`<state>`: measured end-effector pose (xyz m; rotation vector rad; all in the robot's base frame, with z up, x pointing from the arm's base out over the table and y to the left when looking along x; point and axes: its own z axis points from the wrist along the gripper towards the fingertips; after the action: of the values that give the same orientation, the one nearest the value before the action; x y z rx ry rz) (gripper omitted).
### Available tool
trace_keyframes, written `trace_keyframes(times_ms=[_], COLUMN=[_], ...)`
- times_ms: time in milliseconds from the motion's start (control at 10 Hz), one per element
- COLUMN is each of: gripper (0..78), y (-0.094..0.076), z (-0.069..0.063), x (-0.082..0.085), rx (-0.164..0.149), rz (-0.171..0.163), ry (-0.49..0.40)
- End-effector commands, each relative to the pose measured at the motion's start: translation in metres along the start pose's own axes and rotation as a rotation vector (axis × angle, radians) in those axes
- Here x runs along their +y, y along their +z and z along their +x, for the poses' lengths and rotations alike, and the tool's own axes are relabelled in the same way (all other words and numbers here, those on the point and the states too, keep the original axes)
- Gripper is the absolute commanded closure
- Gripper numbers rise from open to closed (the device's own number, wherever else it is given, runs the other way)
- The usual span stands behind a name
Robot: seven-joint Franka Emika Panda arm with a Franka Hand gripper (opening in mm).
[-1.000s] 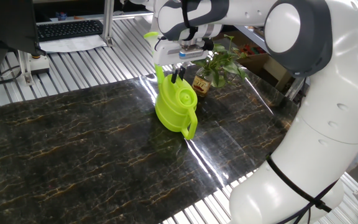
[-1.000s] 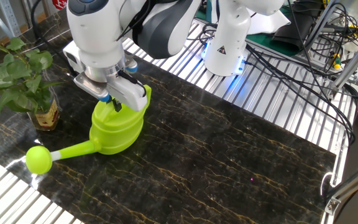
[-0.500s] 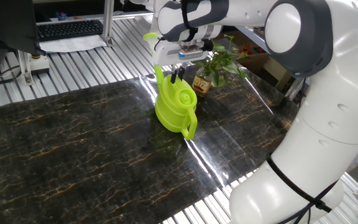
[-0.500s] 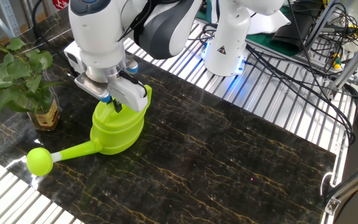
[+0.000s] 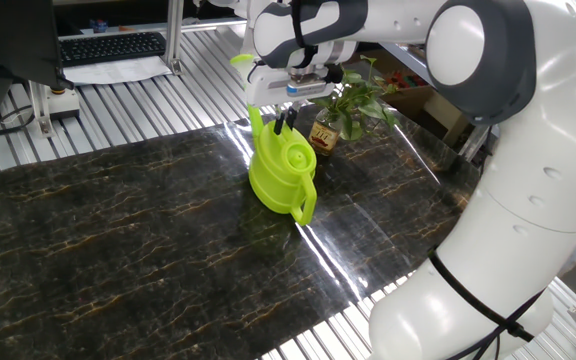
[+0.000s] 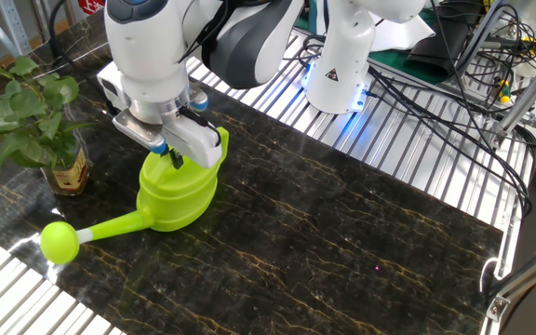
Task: Water the plant
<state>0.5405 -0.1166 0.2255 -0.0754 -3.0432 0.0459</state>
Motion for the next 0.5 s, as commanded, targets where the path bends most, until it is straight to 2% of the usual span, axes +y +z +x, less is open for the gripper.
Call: trace_keyframes(times_ms=[100, 400, 500], gripper=[76.4, 76.4, 0.1], y=[-0.0058, -0.0061, -0.0061], z=[-0.0032, -0.0034, -0.0034], x=[-0.0001, 0.0008, 0.0009], rx=[-0.013, -0.026, -0.027], rz=[0.001, 0.001, 0.001], ry=[0.005, 0.019, 0.02])
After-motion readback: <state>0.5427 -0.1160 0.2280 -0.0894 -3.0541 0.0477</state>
